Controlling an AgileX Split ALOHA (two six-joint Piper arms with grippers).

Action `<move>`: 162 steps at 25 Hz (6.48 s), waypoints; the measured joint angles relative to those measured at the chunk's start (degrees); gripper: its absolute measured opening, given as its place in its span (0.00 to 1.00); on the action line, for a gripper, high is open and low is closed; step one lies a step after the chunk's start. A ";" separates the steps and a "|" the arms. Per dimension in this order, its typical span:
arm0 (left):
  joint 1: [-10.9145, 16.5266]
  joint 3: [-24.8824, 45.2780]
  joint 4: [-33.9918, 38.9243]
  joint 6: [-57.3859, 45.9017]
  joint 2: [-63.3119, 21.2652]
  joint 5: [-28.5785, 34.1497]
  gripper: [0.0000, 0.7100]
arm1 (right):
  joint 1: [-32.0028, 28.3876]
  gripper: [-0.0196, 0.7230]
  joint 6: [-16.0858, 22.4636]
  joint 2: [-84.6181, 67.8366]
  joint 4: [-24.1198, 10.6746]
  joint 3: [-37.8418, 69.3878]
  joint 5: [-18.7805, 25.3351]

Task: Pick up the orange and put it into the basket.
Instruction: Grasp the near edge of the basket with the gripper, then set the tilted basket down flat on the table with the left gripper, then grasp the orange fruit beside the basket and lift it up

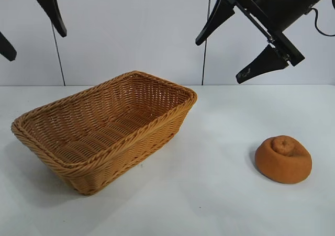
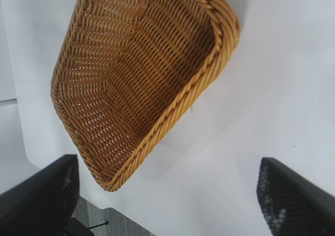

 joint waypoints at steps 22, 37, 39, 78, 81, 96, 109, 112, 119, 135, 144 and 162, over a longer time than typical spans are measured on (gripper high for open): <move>0.00 20.07 -1.88 -6.24 1.46 -20.06 0.73 | 0.00 0.88 -0.41 0.00 0.00 0.00 -0.44; -1.04 20.23 -5.61 -2.38 15.42 -27.18 0.73 | 0.00 0.88 -0.41 0.00 0.00 0.00 -0.50; -1.04 20.23 -7.48 -0.99 15.68 -28.36 0.74 | 0.00 0.88 -0.41 0.00 0.00 0.00 -0.50; 6.53 -1.25 -13.67 25.68 17.18 -8.12 0.12 | 0.00 0.88 -0.41 0.00 0.00 0.00 0.70; 6.53 -3.79 -13.55 30.15 19.43 -4.15 0.12 | 0.00 0.88 -0.41 0.00 0.00 0.00 0.69; 5.64 -7.47 -13.09 41.19 23.40 2.65 0.12 | 0.00 0.88 -0.41 0.00 0.00 0.00 0.73; 1.06 -7.47 -13.44 41.42 30.32 -2.37 0.12 | 0.00 0.88 -0.41 0.00 0.00 0.00 1.25; 1.06 -7.50 -13.37 41.42 30.69 -2.95 0.12 | 0.00 0.88 -0.41 0.00 0.00 0.00 2.03; 1.06 -7.66 -14.21 41.61 30.58 -2.12 0.71 | 0.00 0.88 -0.41 0.00 0.00 0.00 2.28; 5.50 -8.53 -4.92 41.79 17.45 2.10 0.89 | 0.00 0.88 -0.41 0.00 -0.19 0.00 2.39; 9.12 -8.53 7.92 40.33 17.12 7.00 0.89 | 0.00 0.88 -0.41 0.00 -0.32 0.00 2.39; 9.12 11.70 10.22 42.22 -8.99 8.70 0.89 | 0.00 0.88 -0.41 0.00 -2.10 0.00 2.45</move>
